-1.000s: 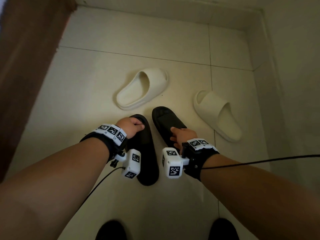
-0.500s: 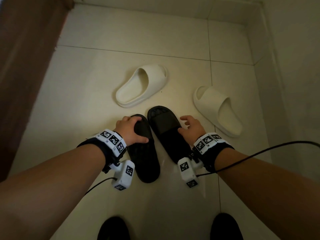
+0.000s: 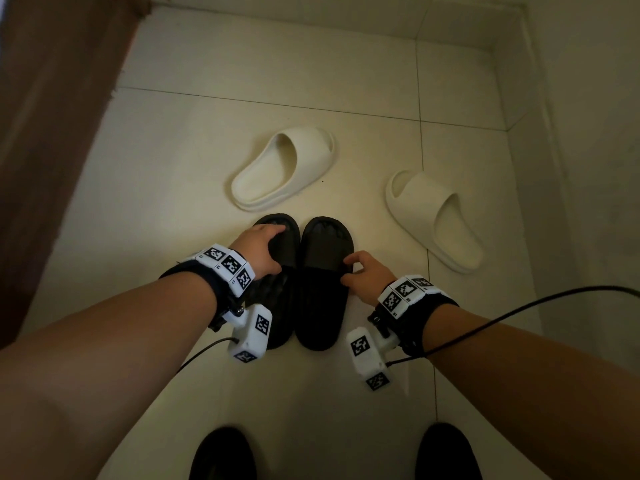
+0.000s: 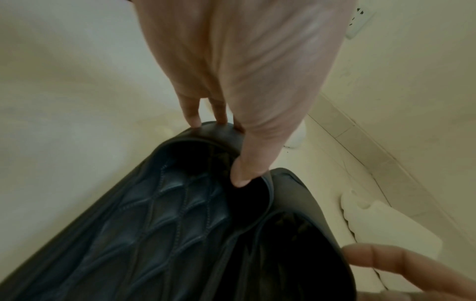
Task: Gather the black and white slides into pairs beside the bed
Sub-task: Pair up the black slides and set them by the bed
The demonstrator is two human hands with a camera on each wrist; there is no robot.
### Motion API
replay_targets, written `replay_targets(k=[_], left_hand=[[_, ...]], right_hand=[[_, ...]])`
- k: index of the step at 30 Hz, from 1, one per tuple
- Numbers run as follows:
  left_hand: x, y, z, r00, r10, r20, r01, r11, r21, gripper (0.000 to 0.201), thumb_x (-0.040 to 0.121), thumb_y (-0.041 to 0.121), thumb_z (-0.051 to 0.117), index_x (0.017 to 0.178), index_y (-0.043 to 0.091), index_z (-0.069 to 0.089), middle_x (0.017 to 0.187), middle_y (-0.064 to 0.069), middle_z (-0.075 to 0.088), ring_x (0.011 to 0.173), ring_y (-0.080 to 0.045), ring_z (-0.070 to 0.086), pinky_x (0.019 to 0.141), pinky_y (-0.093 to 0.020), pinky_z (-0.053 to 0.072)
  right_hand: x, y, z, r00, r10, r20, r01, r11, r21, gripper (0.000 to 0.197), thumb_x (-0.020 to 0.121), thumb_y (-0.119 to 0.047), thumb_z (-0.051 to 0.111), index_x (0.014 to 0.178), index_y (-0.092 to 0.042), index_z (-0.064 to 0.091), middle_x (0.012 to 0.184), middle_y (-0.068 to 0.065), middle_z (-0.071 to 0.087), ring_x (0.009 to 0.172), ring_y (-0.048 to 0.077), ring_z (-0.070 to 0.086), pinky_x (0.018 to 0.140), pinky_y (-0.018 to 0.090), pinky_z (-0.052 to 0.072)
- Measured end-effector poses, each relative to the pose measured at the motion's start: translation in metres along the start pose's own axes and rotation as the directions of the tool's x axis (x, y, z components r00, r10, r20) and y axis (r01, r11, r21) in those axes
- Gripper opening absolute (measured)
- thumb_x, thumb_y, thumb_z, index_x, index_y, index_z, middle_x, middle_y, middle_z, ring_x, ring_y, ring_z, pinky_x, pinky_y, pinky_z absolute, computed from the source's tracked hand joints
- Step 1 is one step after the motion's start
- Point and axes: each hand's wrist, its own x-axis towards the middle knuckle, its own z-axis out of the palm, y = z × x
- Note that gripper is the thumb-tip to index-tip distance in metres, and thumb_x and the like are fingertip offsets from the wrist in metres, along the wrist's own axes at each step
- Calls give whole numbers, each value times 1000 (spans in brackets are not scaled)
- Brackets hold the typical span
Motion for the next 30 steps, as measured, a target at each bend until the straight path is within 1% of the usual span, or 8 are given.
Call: replay_targets(k=[4,7,9,12,14,18,23,30], left_hand=[[-19,3,6,992,-34,-125,31,999,-31,79,72,25,75,143,30,39,151,-5,27,140,-30,20,113,-35,25],[-36,10,11,948,-151,-281,59,949,-310,43,77,26,68,117,26,54,114,-3,48,111,-25,47,95,-32,40],[-42,17,16,907,-356,-225,149,772,-618,20,79,26,63,95,21,53,84,-1,54,80,-24,56,73,-33,46],[-47,32,26,823,-537,183,359,242,-902,18,85,22,55,71,14,48,61,-1,49,54,-17,48,50,-24,32],[-52,39,33,794,-489,362,463,100,-881,20,91,22,53,75,10,50,67,-1,53,57,-13,53,49,-24,31],[-52,46,41,799,-353,487,529,28,-848,34,93,36,50,109,6,53,94,-7,64,79,-18,63,60,-28,46],[-54,58,38,838,-275,471,479,-41,-877,27,91,40,52,105,17,52,112,-13,64,94,-24,65,69,-36,52],[-45,65,35,892,-238,383,366,-115,-923,42,94,30,52,131,12,47,124,-13,60,120,-22,56,96,-36,44]], right_hand=[[3,-2,-10,999,-26,-45,27,999,20,39,87,-20,57,126,-17,53,112,13,66,92,25,59,77,24,40],[8,-5,-15,998,-11,-62,16,996,86,38,85,-20,58,123,-16,54,105,12,65,88,23,57,76,28,43],[11,-7,-15,998,1,-69,8,991,135,39,84,-19,59,122,-14,55,101,10,63,90,25,59,75,31,44],[10,-11,-16,995,-37,-95,53,984,171,35,86,-13,57,121,-12,58,106,10,64,98,27,62,79,29,44],[6,-16,-16,991,-94,-96,111,976,189,36,87,-8,55,122,-12,59,116,10,64,110,25,60,85,23,41],[-4,-27,-12,982,-178,-56,187,953,239,39,91,-6,52,130,-9,56,134,9,59,124,20,53,94,16,36],[-6,-29,-6,980,-199,-5,193,944,268,43,93,-14,53,136,-12,51,142,7,52,132,20,47,112,29,33],[-8,-28,-10,976,-219,-22,212,911,353,47,91,-5,53,137,-11,49,141,6,52,130,20,48,105,23,35]])
